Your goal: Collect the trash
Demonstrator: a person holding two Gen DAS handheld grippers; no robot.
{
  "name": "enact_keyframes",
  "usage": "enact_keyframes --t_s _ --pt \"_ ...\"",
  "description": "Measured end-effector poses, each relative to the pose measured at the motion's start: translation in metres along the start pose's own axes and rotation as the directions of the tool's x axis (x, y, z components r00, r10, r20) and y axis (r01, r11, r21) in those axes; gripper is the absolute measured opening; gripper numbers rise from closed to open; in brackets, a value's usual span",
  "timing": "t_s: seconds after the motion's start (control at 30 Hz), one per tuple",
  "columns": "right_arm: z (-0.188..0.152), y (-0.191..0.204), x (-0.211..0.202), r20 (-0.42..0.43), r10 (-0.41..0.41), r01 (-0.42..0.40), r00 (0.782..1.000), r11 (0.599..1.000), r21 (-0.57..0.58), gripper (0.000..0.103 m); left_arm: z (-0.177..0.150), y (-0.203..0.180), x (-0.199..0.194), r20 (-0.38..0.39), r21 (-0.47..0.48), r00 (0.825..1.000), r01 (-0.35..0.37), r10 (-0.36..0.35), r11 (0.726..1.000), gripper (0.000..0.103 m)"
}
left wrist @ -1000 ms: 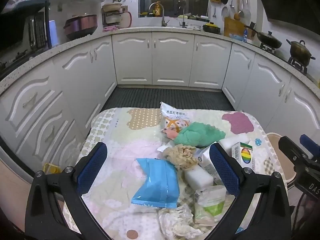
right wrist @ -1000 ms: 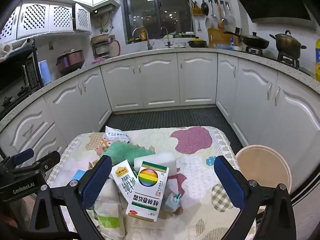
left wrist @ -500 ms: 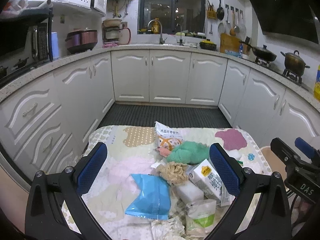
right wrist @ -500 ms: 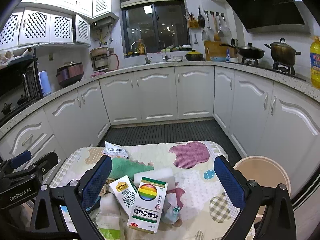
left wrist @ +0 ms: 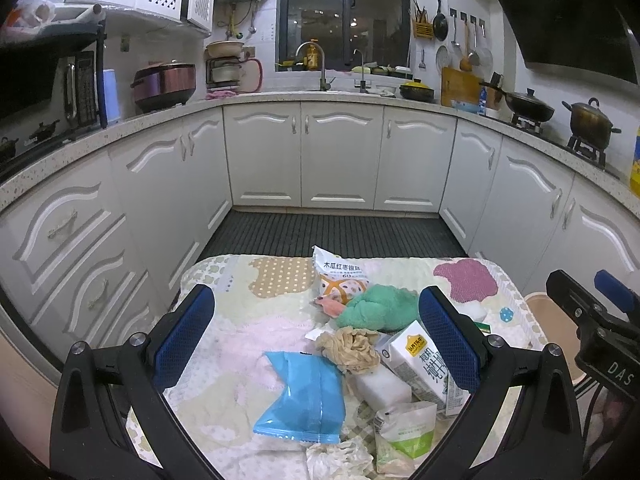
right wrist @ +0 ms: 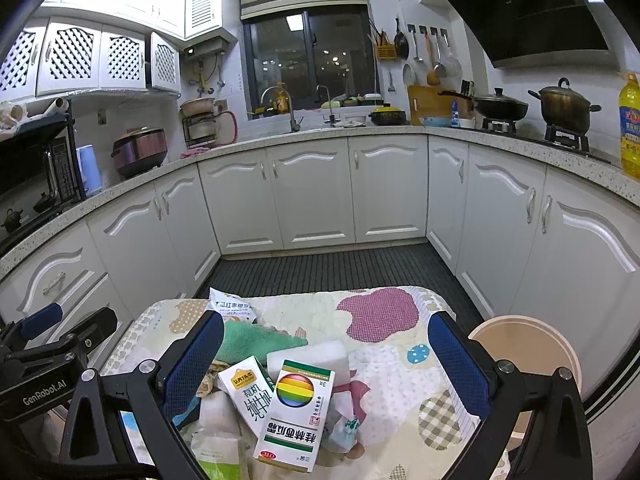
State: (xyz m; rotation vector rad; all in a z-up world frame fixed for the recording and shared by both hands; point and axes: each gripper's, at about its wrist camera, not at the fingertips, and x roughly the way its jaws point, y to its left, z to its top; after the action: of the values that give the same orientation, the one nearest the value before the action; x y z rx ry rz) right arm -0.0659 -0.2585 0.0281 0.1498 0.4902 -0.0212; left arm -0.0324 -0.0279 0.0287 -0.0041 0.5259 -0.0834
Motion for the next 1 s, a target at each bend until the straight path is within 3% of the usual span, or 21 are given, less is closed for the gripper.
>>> enact_keyframes --t_s 1.0 --pt "0.0013 -0.0029 -0.0018 0.014 -0.014 0.015 1.000 1.000 -0.007 0.101 0.0043 -0.0032 -0.0040 0.030 0.024 1.000 -0.006 0.005 1.000 0.102"
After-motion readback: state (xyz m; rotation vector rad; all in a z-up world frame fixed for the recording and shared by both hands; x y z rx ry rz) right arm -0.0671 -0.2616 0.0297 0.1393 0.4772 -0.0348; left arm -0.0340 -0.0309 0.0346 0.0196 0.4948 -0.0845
